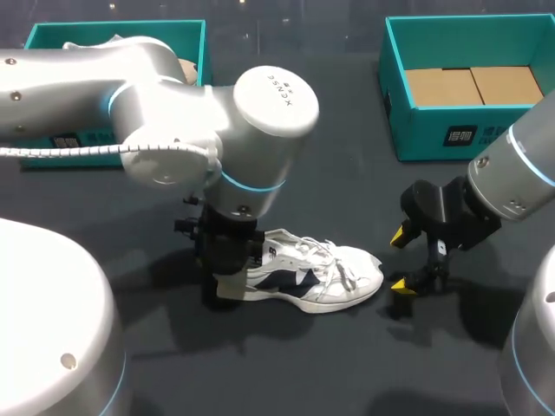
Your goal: Take the shoe out of the shoebox, open the shoe tongue, remove and reinsert the insole, then place the shoe into the shoebox
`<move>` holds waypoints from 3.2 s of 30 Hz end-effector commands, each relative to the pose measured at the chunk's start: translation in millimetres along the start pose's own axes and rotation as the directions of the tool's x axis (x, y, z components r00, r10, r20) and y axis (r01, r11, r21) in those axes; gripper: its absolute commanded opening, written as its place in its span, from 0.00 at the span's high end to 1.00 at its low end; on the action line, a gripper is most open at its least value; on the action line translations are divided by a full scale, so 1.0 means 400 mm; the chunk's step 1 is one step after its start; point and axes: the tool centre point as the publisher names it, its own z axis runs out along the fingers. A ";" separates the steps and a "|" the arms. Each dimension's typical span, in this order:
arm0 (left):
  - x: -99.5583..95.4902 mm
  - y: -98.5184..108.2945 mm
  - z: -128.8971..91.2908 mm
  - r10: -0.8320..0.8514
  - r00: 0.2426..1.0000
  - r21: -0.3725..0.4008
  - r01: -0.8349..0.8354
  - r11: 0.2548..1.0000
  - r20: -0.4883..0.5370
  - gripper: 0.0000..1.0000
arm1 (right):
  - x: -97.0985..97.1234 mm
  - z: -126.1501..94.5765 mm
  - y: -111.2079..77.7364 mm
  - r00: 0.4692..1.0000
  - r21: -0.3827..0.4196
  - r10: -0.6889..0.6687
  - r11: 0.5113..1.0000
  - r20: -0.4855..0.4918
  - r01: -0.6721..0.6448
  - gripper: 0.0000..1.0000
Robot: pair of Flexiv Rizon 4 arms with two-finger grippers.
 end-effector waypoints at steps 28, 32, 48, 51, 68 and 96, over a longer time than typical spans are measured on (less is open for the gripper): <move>0.218 -0.028 -0.245 -0.392 0.889 0.345 0.301 0.889 0.235 0.00 | 0.004 0.001 -0.001 1.000 0.001 0.000 1.000 0.003 0.000 0.00; 0.218 -0.028 -0.245 -0.392 0.889 0.345 0.301 0.889 0.235 0.00 | 0.004 0.001 -0.001 1.000 0.001 0.000 1.000 0.003 0.000 0.00; 0.289 0.005 -0.146 -0.673 0.739 0.798 0.391 0.459 0.025 0.00 | 0.004 0.001 -0.001 1.000 0.001 0.000 1.000 0.003 0.000 0.00; 0.289 0.005 -0.146 -0.673 0.739 0.798 0.391 0.459 0.025 0.00 | 0.004 0.001 -0.001 1.000 0.001 0.000 1.000 0.003 0.000 0.00; 0.264 -0.036 -0.059 -0.871 0.481 0.957 0.193 0.215 0.099 0.00 | 0.004 0.001 -0.001 1.000 0.001 0.000 1.000 0.003 0.000 0.00; 0.301 -0.035 0.061 -0.945 0.326 0.999 0.032 0.028 0.016 0.00 | 0.004 0.001 -0.001 1.000 0.001 0.000 1.000 0.003 0.000 0.00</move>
